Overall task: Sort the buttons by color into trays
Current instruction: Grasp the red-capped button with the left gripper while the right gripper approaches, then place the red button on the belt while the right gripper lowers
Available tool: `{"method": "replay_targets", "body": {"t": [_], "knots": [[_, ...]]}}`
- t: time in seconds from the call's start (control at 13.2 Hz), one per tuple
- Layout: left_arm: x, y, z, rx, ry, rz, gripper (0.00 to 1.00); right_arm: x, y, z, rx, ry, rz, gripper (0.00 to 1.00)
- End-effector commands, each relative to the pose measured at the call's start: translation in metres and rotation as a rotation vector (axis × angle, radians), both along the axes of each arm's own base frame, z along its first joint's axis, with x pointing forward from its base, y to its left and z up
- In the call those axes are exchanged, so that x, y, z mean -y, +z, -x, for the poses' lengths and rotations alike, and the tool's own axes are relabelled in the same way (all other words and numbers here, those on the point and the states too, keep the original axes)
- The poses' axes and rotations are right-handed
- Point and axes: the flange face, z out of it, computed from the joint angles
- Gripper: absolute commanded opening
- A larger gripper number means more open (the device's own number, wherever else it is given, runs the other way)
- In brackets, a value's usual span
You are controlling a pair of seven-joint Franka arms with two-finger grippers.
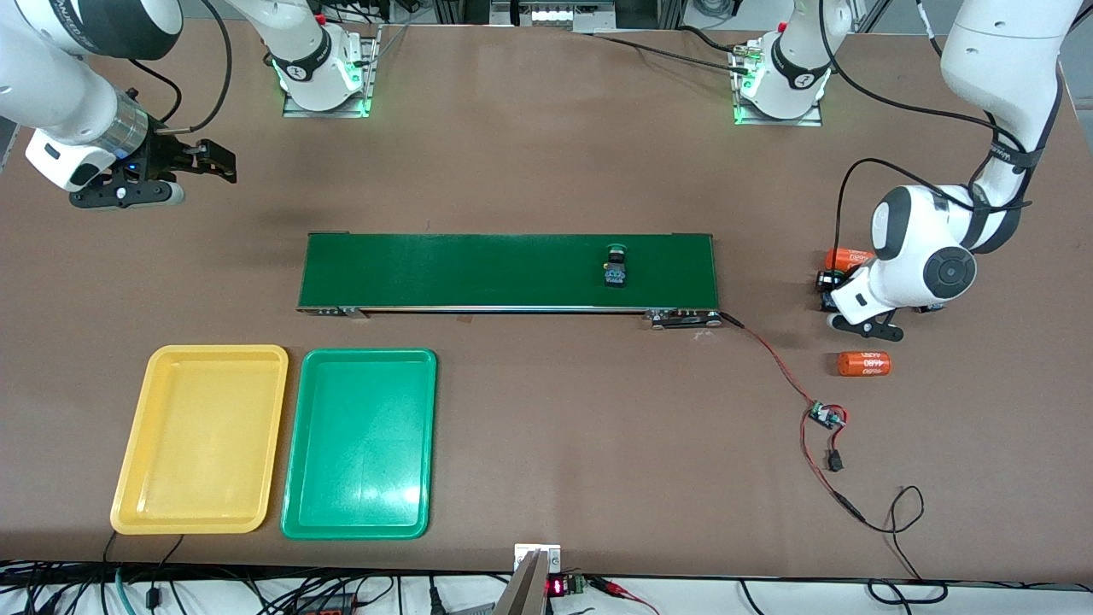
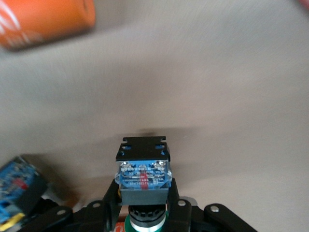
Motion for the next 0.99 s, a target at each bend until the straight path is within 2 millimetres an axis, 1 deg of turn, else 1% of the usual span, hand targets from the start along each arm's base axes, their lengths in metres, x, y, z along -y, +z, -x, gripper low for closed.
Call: {"method": "replay_targets", "body": {"t": [0.0, 0.08, 0.23, 0.38, 0.46, 0.61, 0.68, 0.76, 0.83, 0.91], "knots": [[0.04, 0.057, -0.009, 0.053, -0.014, 0.022, 0.07, -0.005, 0.004, 0.001, 0.003, -0.005, -0.005, 1.0], [0.052, 0.068, -0.01, 0.069, -0.003, 0.045, 0.07, -0.011, 0.004, -0.001, 0.02, -0.012, -0.001, 1.0], [0.101, 0.083, -0.007, 0.085, -0.001, 0.092, 0.05, -0.054, 0.006, -0.008, 0.088, -0.082, 0.014, 1.0], [0.141, 0.086, 0.003, 0.043, 0.053, 0.117, 0.05, -0.103, 0.001, -0.009, 0.131, -0.095, 0.019, 1.0], [0.168, 0.091, 0.008, 0.039, 0.07, 0.15, 0.05, -0.118, -0.003, -0.011, 0.149, -0.108, 0.017, 1.0], [0.209, 0.093, 0.016, 0.026, 0.104, 0.176, 0.05, -0.14, -0.011, -0.014, 0.172, -0.086, 0.007, 1.0], [0.226, 0.091, 0.019, 0.02, 0.118, 0.167, 0.05, -0.149, -0.016, -0.015, 0.182, -0.071, 0.002, 1.0], [0.247, 0.087, 0.024, 0.01, 0.12, 0.16, 0.05, -0.161, -0.021, -0.016, 0.187, -0.064, -0.005, 1.0], [0.262, 0.083, 0.03, 0.0, 0.127, 0.155, 0.05, -0.173, -0.024, -0.015, 0.198, -0.098, -0.007, 1.0], [0.274, 0.081, 0.035, -0.014, 0.159, 0.157, 0.05, -0.186, -0.031, -0.015, 0.208, -0.138, -0.008, 1.0]]}}
